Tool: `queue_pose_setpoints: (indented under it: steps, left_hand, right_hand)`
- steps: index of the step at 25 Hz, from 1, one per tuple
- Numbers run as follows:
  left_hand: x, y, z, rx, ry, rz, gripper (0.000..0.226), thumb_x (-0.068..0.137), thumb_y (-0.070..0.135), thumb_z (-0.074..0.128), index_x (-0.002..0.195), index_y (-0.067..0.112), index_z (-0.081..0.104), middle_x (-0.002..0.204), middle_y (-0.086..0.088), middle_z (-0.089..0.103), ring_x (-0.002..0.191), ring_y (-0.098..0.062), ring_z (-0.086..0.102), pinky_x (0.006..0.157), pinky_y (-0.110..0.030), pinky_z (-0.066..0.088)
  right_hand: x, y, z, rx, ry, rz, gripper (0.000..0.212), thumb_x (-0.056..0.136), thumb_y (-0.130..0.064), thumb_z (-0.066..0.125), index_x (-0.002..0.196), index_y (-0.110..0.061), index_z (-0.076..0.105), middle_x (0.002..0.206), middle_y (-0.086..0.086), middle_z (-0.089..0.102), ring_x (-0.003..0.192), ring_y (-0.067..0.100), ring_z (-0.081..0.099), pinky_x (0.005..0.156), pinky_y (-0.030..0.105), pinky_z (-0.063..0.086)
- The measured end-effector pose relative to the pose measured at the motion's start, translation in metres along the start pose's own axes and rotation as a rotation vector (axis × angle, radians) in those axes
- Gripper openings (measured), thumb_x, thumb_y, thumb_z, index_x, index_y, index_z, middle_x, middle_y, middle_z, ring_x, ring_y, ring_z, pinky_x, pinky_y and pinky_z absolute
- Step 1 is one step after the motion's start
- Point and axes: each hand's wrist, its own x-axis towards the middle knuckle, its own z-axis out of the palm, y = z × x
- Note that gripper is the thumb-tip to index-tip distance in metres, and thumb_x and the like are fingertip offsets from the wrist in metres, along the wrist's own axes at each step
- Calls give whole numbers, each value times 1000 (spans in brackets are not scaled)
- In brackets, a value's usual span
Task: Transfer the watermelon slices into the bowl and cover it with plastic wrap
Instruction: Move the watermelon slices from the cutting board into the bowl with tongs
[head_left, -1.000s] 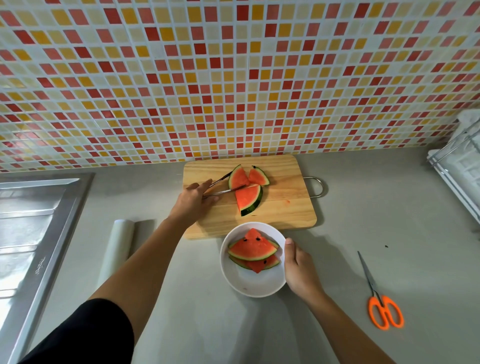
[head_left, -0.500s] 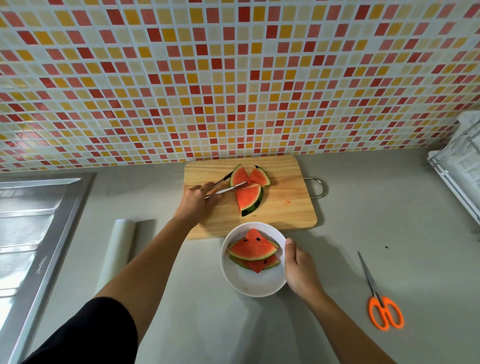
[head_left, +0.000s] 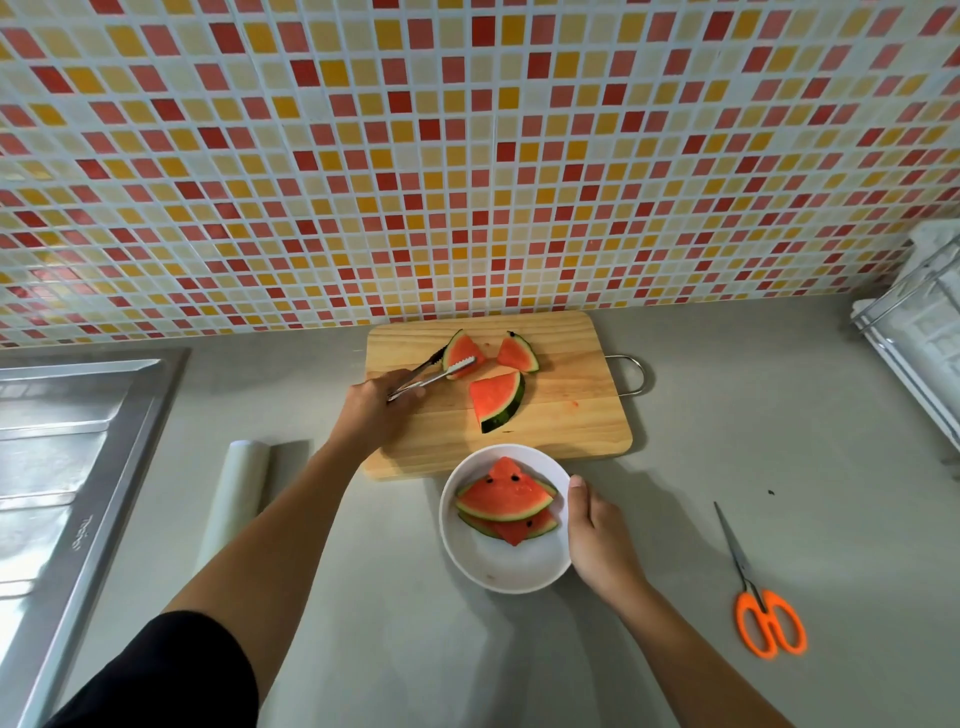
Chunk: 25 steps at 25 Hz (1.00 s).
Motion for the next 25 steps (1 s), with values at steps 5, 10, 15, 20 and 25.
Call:
queue_pose_setpoints:
  steps: [5,10,15,20,25]
  left_hand:
    - [-9,-14,-13,-258,-66,-73,47,86,50,57,123,21,62,116,-4,61,104,-22,55,79,-27,45]
    - [-30,-8,-35,-242,-47,71,34,87,41,60,112,19,67,84,8,63,75,-9,54,67,-27,42]
    - [-82,6,-52,-166,-104,282,31,85,45,57,111,30,66,69,28,60,57,3,49,55,-10,38]
    - [-133,4,-37,-42,-198,418,38,82,37,64,119,26,64,91,23,68,82,4,59,70,-12,43]
    - [-156,10,-13,310,-223,657,45,86,32,65,128,20,57,78,1,52,68,-17,53,68,-30,47]
  right_hand:
    - [1,-2,0,-21,-2,-2,42,99,-31,29,60,-29,43,59,-11,52,60,-2,50,51,11,31]
    - [1,-1,0,-26,-3,-17,43,99,-31,28,58,-27,42,58,-9,51,59,1,49,51,16,31]
    - [2,0,1,-36,9,-15,46,99,-33,27,56,-24,44,56,-7,51,57,2,49,49,17,31]
    - [3,0,-1,-21,-26,11,46,98,-36,25,61,-24,50,63,-10,55,64,10,53,56,24,37]
    - [6,0,-4,-10,-73,32,43,98,-40,24,71,-21,52,75,1,57,78,23,54,68,30,36]
